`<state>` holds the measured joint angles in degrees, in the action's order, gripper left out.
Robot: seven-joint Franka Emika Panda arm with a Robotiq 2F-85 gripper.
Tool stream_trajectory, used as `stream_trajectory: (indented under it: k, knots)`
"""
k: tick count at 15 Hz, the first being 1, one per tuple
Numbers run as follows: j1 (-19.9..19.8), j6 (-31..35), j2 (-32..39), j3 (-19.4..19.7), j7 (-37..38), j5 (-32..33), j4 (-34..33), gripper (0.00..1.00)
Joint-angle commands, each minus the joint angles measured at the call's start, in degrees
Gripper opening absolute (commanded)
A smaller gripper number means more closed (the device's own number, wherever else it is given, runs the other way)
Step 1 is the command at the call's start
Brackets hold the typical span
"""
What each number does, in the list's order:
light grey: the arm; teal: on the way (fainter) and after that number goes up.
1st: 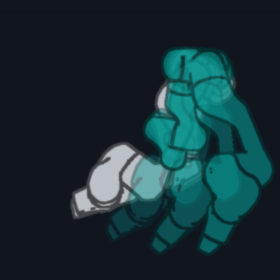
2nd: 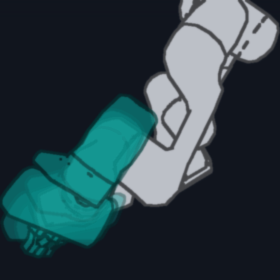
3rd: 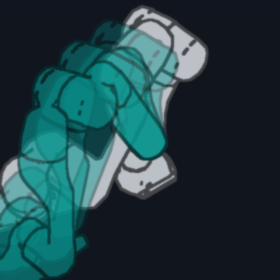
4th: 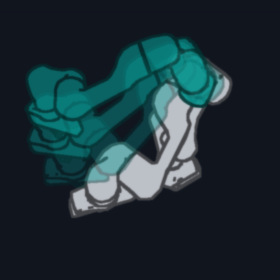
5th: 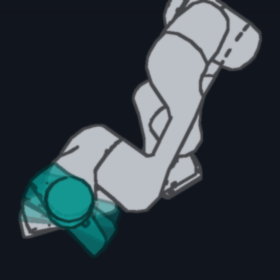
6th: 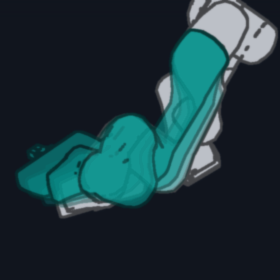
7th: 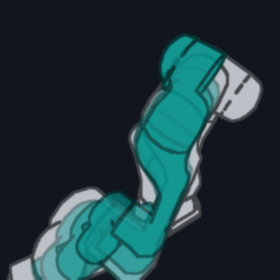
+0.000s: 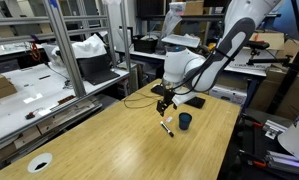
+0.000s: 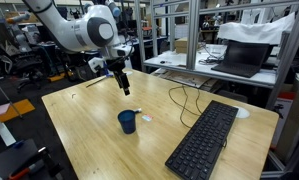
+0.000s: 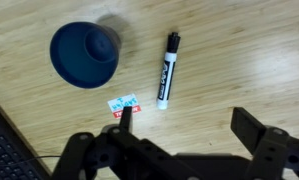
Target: Remove the marker out of the cup then move the cup to the right and then put the marker in the cup
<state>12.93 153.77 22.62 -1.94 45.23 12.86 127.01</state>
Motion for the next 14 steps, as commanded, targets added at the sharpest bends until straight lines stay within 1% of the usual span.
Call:
stream_trajectory:
  k: [1, 4, 6, 10, 14]
  knots:
    - [-0.44, 4.5, 5.97, 0.03, -7.24, -3.44, -3.79, 1.0]
    - [-0.88, 6.85, 10.86, -0.33, -12.0, -8.56, -6.59, 1.0]
    - [-0.63, 7.08, 13.27, 0.04, -13.17, -12.39, -8.21, 1.0]
    - [-0.41, 5.66, 15.77, 0.79, -12.6, -18.4, -10.32, 1.0]
    - [-0.51, 4.07, 17.69, 0.96, -12.64, -21.64, -12.03, 1.0]
